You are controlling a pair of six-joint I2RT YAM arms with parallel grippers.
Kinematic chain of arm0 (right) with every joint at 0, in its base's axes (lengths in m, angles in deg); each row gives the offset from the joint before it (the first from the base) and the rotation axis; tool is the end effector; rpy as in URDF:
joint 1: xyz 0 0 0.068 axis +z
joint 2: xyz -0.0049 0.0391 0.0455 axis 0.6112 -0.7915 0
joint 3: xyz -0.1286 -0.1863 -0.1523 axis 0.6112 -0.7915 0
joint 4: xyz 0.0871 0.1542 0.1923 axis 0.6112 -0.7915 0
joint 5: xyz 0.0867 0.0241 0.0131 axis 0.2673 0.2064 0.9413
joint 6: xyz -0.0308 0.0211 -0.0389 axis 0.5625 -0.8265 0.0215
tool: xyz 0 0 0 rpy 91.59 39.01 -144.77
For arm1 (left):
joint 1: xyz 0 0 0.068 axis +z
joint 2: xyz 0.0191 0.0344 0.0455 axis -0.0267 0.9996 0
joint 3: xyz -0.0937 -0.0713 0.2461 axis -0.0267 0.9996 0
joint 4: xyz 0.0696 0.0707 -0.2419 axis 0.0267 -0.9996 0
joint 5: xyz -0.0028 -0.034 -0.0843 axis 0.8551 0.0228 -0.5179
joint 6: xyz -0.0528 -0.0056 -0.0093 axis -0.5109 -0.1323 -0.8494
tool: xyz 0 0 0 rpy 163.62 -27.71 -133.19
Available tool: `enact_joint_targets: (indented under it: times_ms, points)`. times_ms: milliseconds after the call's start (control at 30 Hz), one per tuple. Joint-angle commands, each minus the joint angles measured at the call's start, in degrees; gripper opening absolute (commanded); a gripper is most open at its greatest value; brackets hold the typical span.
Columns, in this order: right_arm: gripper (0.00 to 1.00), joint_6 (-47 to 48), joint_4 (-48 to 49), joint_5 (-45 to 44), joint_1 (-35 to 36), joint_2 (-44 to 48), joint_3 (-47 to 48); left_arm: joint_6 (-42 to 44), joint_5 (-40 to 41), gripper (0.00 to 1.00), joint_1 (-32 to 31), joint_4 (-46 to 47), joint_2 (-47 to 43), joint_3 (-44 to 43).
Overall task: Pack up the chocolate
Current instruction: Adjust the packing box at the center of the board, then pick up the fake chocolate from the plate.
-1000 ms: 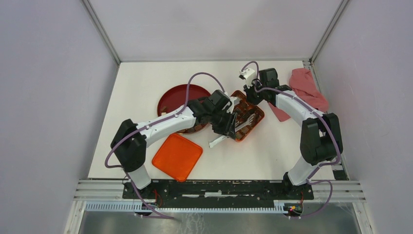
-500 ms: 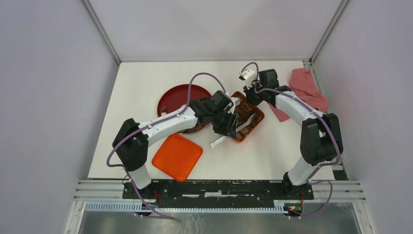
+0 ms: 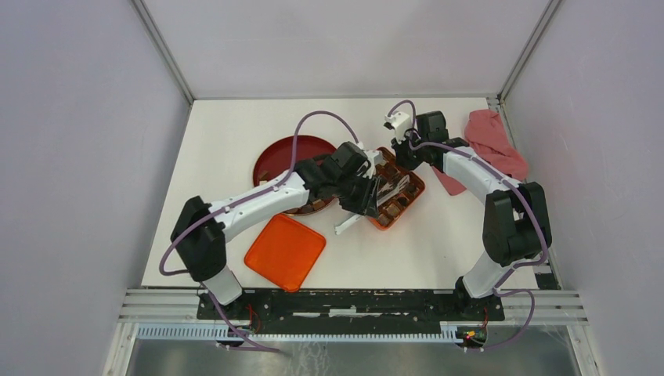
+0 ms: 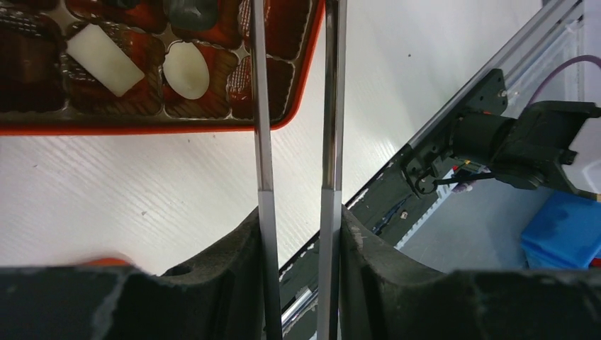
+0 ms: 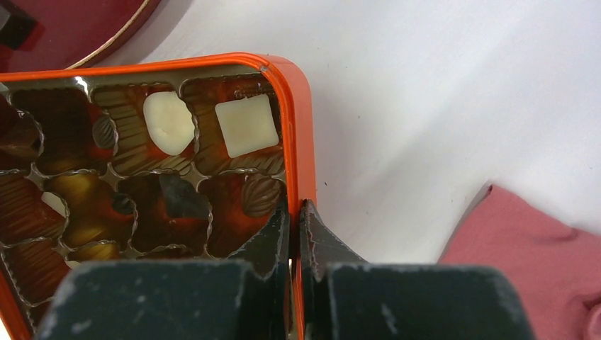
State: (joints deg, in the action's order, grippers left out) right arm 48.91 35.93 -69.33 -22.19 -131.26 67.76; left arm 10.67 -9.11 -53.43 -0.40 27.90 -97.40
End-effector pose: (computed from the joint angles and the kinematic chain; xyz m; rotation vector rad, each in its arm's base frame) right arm 0.3499 0.1077 0.2364 -0.8087 2.2338 0.3373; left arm 0.2200 -0.2963 0.2725 0.6650 2.5941 -0.8791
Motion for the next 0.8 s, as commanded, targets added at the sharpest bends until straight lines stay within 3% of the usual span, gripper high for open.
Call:
enact_joint_targets:
  times_ms: [0, 400, 767]
  points:
    - [0.0, -1.0, 3.3, 2.9, 0.0, 3.7, 0.4, 0.8, 3.1, 0.41, -0.2, 0.2, -9.1, 0.6]
    - [0.02, 4.0, 1.5, 8.3, -1.0, 4.9, -1.2, 2.9, 15.1, 0.41, 3.7, -9.0, -19.4, 5.8]
    - [0.04, 15.3, -4.2, 13.7, -1.4, 5.0, 0.4, 4.7, 19.2, 0.41, 10.7, -12.4, -25.1, 6.9]
